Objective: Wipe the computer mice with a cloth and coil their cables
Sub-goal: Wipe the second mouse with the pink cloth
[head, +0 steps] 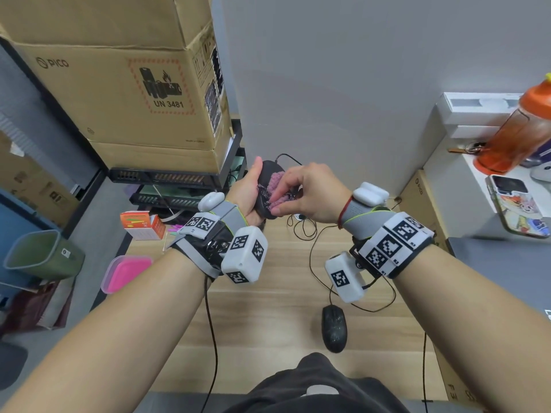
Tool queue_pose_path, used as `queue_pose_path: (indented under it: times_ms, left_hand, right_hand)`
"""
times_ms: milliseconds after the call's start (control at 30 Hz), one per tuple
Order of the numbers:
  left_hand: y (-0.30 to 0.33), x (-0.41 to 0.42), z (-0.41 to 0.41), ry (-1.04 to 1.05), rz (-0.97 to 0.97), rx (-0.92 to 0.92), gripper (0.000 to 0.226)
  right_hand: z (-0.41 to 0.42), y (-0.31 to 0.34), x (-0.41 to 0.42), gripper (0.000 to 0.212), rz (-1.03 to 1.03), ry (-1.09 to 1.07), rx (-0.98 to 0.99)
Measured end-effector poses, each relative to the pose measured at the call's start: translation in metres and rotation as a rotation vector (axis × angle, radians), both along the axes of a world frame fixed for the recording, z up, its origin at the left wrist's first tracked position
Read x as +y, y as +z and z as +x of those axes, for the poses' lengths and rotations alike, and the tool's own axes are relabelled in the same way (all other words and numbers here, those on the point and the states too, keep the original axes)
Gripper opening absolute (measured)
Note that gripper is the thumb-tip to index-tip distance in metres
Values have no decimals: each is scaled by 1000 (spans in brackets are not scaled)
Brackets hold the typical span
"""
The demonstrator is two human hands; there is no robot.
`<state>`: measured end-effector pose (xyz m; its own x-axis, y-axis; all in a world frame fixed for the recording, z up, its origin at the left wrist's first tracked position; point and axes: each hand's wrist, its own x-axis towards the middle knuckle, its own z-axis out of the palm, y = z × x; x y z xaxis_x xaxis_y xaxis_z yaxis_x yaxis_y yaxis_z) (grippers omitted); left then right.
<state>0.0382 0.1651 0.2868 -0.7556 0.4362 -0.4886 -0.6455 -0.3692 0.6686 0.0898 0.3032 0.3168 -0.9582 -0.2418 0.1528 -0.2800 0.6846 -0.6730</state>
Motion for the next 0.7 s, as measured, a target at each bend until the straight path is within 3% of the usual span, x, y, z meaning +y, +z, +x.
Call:
queue_pose_path:
  times_ms: [133,300,433,600,700]
  left_hand:
    - [1,4,1,21,-10,11,60]
    - [2,-2,-2,111,-69,-17,63]
    - [11,0,3,70,-38,-11,65]
    - [11,-1,2,91,-18,-34,58]
    - [13,0,2,84,-21,-22,65]
  right_hand:
    - [-2,2,2,13,-56,-115,13]
    - [7,1,-10,13,22,71,21]
    - [0,3,0,7,-68,-85,-10]
    - [4,3,-7,11,22,15,32]
    - [0,4,-3,10,-34,-74,14]
